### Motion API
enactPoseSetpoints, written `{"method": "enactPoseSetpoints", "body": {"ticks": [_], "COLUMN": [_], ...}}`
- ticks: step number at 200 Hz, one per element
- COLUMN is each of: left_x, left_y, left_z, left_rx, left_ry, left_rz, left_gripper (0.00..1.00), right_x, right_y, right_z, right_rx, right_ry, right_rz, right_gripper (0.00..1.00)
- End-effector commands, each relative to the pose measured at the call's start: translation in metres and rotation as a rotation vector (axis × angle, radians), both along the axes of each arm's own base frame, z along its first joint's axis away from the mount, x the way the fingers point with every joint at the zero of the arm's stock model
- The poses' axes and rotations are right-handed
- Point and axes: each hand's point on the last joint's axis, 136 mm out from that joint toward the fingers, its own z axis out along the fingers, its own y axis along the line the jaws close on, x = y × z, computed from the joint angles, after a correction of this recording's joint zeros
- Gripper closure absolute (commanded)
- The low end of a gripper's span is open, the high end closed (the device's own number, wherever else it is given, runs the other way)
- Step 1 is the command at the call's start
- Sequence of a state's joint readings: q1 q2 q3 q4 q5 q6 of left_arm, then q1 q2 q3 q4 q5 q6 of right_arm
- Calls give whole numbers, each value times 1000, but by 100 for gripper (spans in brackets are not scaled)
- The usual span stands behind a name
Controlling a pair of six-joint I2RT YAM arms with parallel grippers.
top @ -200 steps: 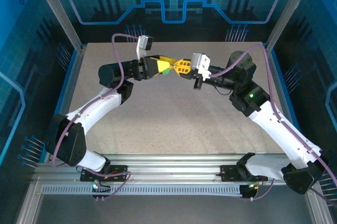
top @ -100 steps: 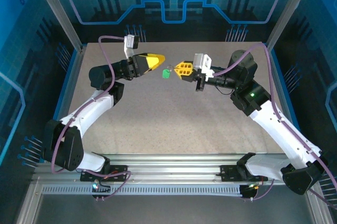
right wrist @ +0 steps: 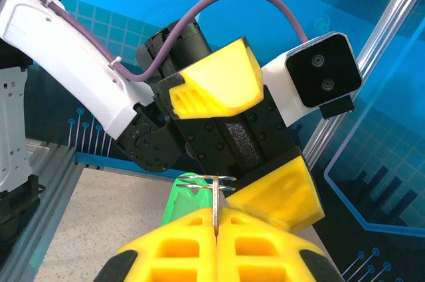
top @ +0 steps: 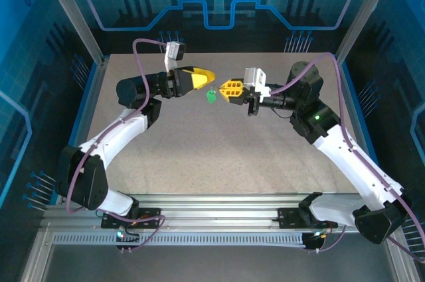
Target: Remove the keys from the keyring
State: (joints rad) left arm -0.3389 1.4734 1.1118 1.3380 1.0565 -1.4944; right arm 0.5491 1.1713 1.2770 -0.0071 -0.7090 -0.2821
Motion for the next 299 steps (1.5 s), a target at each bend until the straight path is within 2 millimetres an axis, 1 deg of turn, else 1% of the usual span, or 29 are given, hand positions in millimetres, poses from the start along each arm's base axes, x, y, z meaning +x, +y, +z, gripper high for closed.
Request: {"method": "enactPoseSetpoints", "body": {"ticks": [1,23,39,52,96,123,138,175,190,224,252,274,299], "left_x": [-14,-17,-20,-22,-26,-26,-26,-27,-23,-10,8,12,12], "left_y": [-7,-13,-15,-16,-16,-16,-15,-13,-11,-2,14,16,17], "left_z": [6,4,4,5,7,8,10,14,16,18,18,18,16], "left_rx": [9,18,23,25,24,20,16,3,-11,-58,-120,-132,-134], "left_ry": [-55,-51,-57,-61,-69,-72,-72,-80,-75,-46,-3,7,10], "left_rz": [-62,-86,-100,-108,-115,-112,-108,-97,-78,-10,91,110,115], "left_gripper": [37,37,41,42,60,74,77,96,100,100,100,100,100], "right_x": [1,2,3,4,5,6,6,8,9,12,12,12,13], "right_y": [-2,-2,-2,-3,-3,-3,-4,-6,-7,-12,-14,-11,-11], "right_z": [1,1,1,1,0,-1,-1,-1,0,2,-1,-7,-5], "right_rx": [13,14,15,16,16,17,16,22,27,47,53,43,43], "right_ry": [8,7,7,8,13,13,12,7,5,-17,-23,-18,-20], "right_rz": [12,9,4,2,-2,-11,-14,-35,-48,-88,-104,-103,-114], "right_gripper": [100,100,100,100,100,100,100,100,100,100,100,100,100]}}
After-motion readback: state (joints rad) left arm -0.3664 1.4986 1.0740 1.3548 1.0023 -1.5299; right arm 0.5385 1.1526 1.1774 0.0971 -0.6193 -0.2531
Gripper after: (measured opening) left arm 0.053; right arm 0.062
